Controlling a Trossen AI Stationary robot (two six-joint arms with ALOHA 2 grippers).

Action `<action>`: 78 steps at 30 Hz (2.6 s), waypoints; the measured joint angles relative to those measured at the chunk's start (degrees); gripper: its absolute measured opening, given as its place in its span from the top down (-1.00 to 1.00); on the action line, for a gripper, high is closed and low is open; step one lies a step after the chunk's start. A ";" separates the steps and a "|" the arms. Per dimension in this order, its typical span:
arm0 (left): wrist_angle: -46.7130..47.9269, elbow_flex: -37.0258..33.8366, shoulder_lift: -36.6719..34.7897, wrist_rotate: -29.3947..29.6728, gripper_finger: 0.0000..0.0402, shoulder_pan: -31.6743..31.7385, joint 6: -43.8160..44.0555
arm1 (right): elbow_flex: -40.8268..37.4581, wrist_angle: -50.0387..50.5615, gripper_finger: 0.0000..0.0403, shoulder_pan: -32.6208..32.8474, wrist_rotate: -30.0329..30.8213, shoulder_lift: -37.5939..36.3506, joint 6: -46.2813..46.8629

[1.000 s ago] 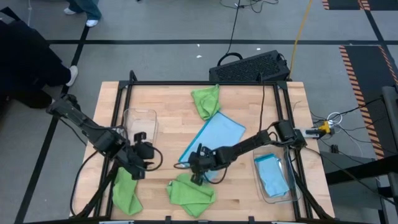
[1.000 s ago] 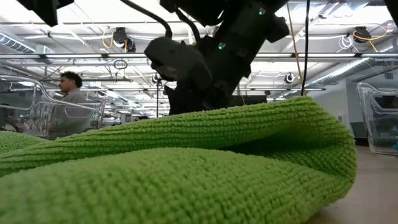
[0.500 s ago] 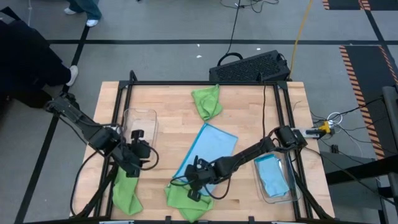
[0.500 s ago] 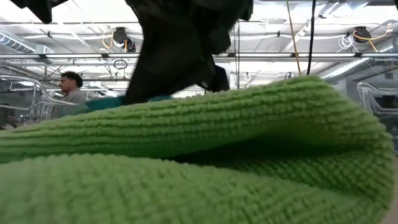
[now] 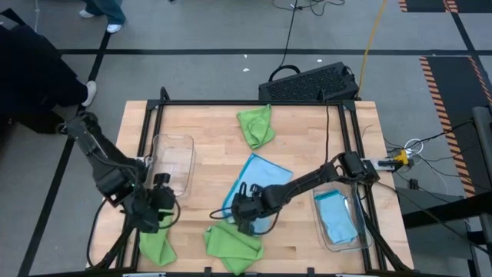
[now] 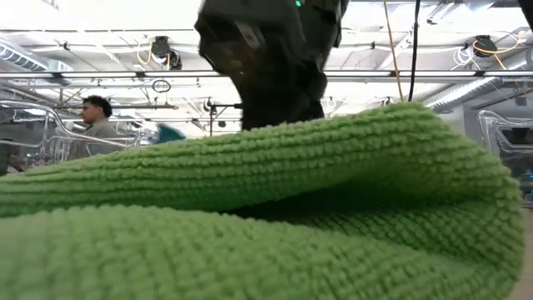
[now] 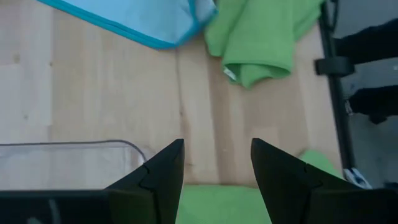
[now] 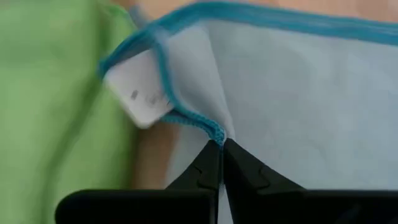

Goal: Sort microfiber towel by color & place in baskets
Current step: Fold the blue microfiber towel

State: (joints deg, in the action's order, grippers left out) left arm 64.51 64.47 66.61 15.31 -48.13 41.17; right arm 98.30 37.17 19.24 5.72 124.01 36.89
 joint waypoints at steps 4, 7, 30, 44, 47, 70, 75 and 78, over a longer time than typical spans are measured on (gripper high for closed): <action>0.04 0.00 0.00 1.18 0.06 -1.38 1.63 | 0.00 5.37 0.98 -2.44 0.05 -0.58 -4.89; 0.36 0.00 0.00 3.79 0.06 -1.10 1.65 | 0.02 8.49 0.98 -4.81 1.20 -0.88 -10.34; -3.34 0.00 0.01 4.63 0.06 28.37 -21.00 | -3.00 23.96 0.98 -19.97 6.76 -5.08 -23.85; -4.57 0.00 0.02 -0.48 0.06 36.77 -30.34 | -9.60 19.65 0.90 -22.18 1.66 -5.14 -20.64; -4.57 0.00 0.02 -0.48 0.06 37.22 -31.68 | -9.68 19.41 0.88 -21.77 1.64 -6.14 -20.93; -4.34 0.00 0.02 -6.32 0.06 35.43 -31.19 | -9.64 7.30 1.00 -8.83 -3.08 -19.96 -0.46; -3.68 0.00 0.02 -6.30 0.06 32.45 -28.93 | -9.60 -6.75 1.00 -4.13 -3.12 -17.46 7.23; -1.83 0.00 0.01 -5.53 0.06 30.25 -27.61 | -9.60 -15.33 1.00 -2.16 -3.08 -15.26 11.52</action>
State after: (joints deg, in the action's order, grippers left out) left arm 62.68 64.47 66.62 9.78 -17.88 13.57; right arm 88.71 21.84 17.08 2.63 108.75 48.41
